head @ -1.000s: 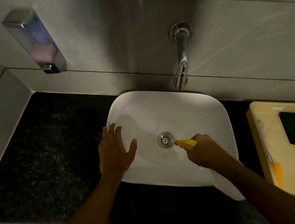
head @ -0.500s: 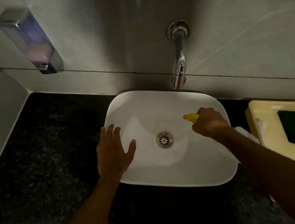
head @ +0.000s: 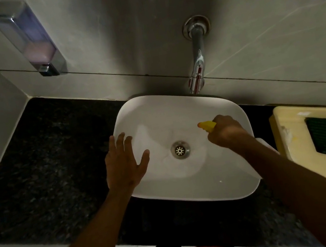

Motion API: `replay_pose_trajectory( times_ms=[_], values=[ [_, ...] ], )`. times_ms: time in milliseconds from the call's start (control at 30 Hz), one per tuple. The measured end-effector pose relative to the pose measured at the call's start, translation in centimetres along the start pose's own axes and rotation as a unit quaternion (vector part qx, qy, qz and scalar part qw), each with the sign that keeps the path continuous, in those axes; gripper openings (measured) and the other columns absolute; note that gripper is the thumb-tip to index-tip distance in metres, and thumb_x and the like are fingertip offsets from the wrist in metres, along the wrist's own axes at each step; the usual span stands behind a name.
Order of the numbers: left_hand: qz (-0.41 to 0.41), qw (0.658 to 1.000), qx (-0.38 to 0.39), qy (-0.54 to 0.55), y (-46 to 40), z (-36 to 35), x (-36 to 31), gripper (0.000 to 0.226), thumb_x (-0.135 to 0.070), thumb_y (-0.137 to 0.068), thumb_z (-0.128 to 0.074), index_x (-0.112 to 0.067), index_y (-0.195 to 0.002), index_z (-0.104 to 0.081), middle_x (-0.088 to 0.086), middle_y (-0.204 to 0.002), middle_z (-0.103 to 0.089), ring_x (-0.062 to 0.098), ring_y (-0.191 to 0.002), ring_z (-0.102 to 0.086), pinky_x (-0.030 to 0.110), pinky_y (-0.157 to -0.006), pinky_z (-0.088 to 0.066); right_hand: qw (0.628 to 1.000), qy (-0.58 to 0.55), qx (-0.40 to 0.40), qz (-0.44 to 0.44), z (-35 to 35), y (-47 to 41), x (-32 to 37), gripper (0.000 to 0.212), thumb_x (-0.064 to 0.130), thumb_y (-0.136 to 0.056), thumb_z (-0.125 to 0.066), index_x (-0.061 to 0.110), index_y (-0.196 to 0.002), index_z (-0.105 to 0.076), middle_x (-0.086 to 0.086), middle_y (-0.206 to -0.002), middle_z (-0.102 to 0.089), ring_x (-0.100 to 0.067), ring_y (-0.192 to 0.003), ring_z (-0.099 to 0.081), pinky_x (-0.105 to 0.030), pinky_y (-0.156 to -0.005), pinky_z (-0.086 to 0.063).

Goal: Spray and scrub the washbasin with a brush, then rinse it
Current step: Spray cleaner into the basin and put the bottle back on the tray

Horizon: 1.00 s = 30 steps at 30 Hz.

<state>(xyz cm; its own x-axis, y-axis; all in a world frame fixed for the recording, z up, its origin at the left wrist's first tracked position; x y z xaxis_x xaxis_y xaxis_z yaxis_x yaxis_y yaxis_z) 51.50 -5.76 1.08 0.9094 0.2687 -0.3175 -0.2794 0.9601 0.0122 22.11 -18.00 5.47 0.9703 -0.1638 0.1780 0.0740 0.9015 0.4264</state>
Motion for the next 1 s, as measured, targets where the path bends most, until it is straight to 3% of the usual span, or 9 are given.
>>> replay_pose_trajectory(
  times_ms=[300,400,500,600,700,767,867,933,1000],
  values=[
    [-0.003,1.000,0.003,0.006,0.0,-0.1,0.0,0.076,-0.071,-0.089,-0.035,-0.016,-0.141,-0.040,0.014,-0.155,-0.041,0.039,-0.148,-0.029,0.061,-0.103,-0.045,0.999,0.015,-0.023,-0.039,1.6,0.0,-1.1,0.037,0.031,-0.076,-0.067,0.011,-0.106,-0.061,-0.006,-0.081,-0.060,-0.026,-0.076,-0.062,-0.032,-0.069,-0.050],
    [-0.007,1.000,0.008,0.006,0.0,0.1,0.0,0.077,-0.071,-0.089,-0.035,-0.015,-0.141,-0.040,0.014,-0.155,-0.041,0.040,-0.149,-0.028,0.062,-0.103,-0.045,0.998,0.035,0.032,0.049,-1.0,1.8,1.4,0.043,0.028,-0.074,-0.064,0.015,-0.115,-0.059,-0.011,-0.105,-0.061,-0.026,-0.081,-0.058,-0.031,-0.070,-0.048],
    [-0.009,1.000,0.007,0.013,0.0,0.2,-0.1,0.076,-0.071,-0.089,-0.036,-0.015,-0.140,-0.041,0.014,-0.154,-0.041,0.040,-0.149,-0.028,0.062,-0.103,-0.045,0.978,0.029,0.094,0.184,-4.3,3.5,5.3,0.047,0.029,-0.078,-0.051,0.036,-0.123,-0.063,-0.008,-0.109,-0.059,-0.022,-0.075,-0.060,-0.025,-0.072,-0.052],
    [-0.009,1.000,0.007,0.015,0.1,0.2,-0.1,0.076,-0.070,-0.089,-0.037,-0.014,-0.141,-0.040,0.014,-0.155,-0.041,0.040,-0.148,-0.028,0.063,-0.103,-0.045,0.988,-0.053,0.071,0.126,-4.3,2.5,5.5,0.044,0.035,-0.078,-0.061,0.024,-0.121,-0.063,-0.009,-0.109,-0.061,-0.022,-0.084,-0.057,-0.028,-0.078,-0.050],
    [-0.007,1.000,0.010,0.010,0.1,0.2,0.0,0.075,-0.069,-0.090,-0.037,-0.014,-0.141,-0.039,0.015,-0.155,-0.040,0.040,-0.148,-0.028,0.063,-0.103,-0.045,0.998,-0.056,-0.013,0.040,-1.7,1.5,2.9,0.031,0.029,-0.070,-0.067,0.015,-0.093,-0.053,-0.002,-0.079,-0.050,-0.019,-0.067,-0.048,-0.030,-0.066,-0.043],
    [-0.007,1.000,0.007,0.006,0.1,0.2,0.1,0.075,-0.069,-0.090,-0.036,-0.014,-0.141,-0.039,0.015,-0.155,-0.040,0.040,-0.148,-0.028,0.063,-0.103,-0.045,0.997,-0.045,-0.062,0.009,0.2,1.2,0.9,0.028,0.027,-0.066,-0.065,0.017,-0.090,-0.053,0.000,-0.071,-0.047,-0.020,-0.061,-0.045,-0.030,-0.064,-0.040],
    [-0.011,1.000,0.006,0.009,0.2,0.1,0.2,0.074,-0.067,-0.089,-0.038,-0.013,-0.140,-0.040,0.015,-0.154,-0.040,0.040,-0.148,-0.028,0.063,-0.102,-0.045,0.995,-0.063,-0.077,-0.003,1.6,0.9,-1.1,0.029,0.024,-0.067,-0.064,0.014,-0.094,-0.061,-0.007,-0.088,-0.065,-0.029,-0.076,-0.059,-0.031,-0.068,-0.047],
    [-0.006,1.000,0.009,0.007,0.3,0.1,0.1,0.072,-0.064,-0.090,-0.044,-0.012,-0.141,-0.040,0.015,-0.155,-0.039,0.040,-0.149,-0.026,0.064,-0.103,-0.044,0.996,-0.070,-0.055,-0.004,1.6,1.1,-2.3,0.036,0.027,-0.072,-0.063,0.011,-0.105,-0.061,-0.009,-0.098,-0.063,-0.033,-0.093,-0.063,-0.032,-0.075,-0.049],
    [0.002,1.000,0.010,-0.004,0.2,0.2,-0.1,0.070,-0.060,-0.090,-0.051,-0.012,-0.141,-0.042,0.015,-0.155,-0.039,0.040,-0.149,-0.026,0.065,-0.104,-0.044,0.995,-0.096,-0.034,0.016,1.6,1.6,-3.4,0.039,0.026,-0.078,-0.059,0.014,-0.115,-0.064,-0.009,-0.101,-0.064,-0.030,-0.091,-0.063,-0.032,-0.077,-0.053]
  ],
)
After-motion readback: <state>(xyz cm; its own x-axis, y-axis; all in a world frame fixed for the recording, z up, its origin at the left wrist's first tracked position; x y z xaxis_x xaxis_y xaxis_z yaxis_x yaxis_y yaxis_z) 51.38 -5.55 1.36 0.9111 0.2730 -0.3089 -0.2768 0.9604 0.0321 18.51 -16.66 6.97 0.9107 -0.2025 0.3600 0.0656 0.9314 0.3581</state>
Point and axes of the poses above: each hand's wrist, its own y-axis away from the middle knuckle, its own z-axis out of the back of the hand, x = y × z, the point moved 7 cm from there along -y, towards the middle knuckle
